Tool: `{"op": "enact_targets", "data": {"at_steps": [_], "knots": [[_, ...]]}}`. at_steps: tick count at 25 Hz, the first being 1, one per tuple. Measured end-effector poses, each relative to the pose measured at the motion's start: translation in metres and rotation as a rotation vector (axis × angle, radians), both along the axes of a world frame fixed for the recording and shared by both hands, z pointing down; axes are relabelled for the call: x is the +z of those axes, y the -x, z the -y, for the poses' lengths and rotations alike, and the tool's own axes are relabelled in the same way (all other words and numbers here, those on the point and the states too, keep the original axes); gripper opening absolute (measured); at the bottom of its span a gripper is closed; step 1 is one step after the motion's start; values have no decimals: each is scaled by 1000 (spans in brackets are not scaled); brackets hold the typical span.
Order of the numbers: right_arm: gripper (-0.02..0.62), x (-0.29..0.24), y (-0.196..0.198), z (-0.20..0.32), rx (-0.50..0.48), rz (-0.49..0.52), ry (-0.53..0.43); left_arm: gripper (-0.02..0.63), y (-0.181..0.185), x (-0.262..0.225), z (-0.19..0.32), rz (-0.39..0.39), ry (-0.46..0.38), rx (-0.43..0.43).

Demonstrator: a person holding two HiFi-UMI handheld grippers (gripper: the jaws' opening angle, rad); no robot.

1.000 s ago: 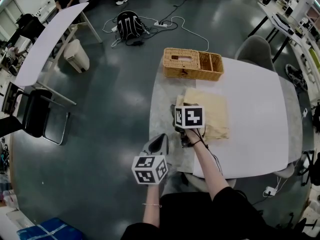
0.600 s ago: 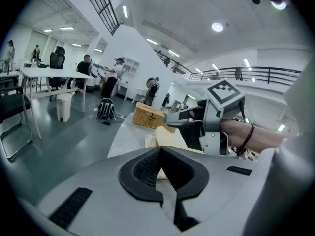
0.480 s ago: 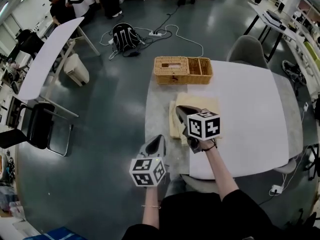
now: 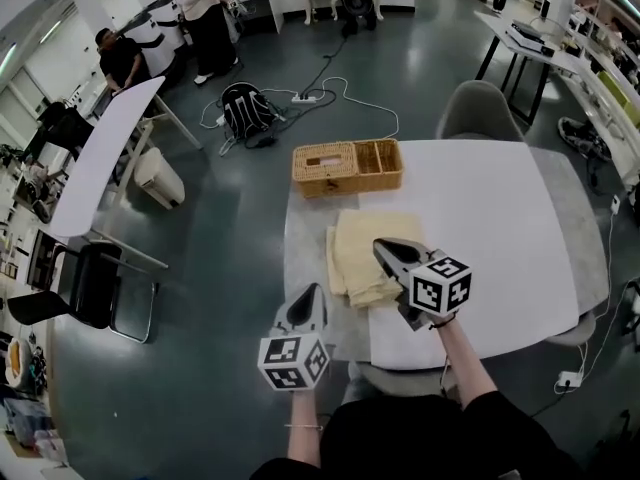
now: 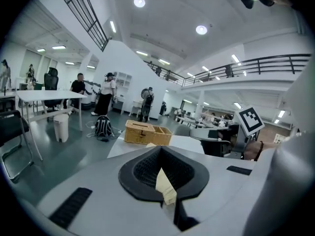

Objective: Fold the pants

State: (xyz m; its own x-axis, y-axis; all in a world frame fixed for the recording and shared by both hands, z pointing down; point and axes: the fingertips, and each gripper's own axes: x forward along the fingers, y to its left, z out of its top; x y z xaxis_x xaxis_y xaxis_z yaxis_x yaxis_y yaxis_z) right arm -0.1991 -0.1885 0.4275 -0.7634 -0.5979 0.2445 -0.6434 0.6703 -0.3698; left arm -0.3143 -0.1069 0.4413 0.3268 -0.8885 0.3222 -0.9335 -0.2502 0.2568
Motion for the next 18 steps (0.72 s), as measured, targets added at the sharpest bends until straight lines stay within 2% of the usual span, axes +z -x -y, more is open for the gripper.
{"op": "enact_targets", "data": {"at_steps": [7, 12, 18], "knots": [[15, -30, -51, -20, 38, 55, -107, 8, -17, -32, -6, 50, -95, -20], [15, -47, -82, -36, 63, 82, -155, 8, -27, -56, -15, 47, -185, -38], [15, -64, -113, -53, 88, 92, -213, 8, -39, -74, -26, 67, -245, -71]]}}
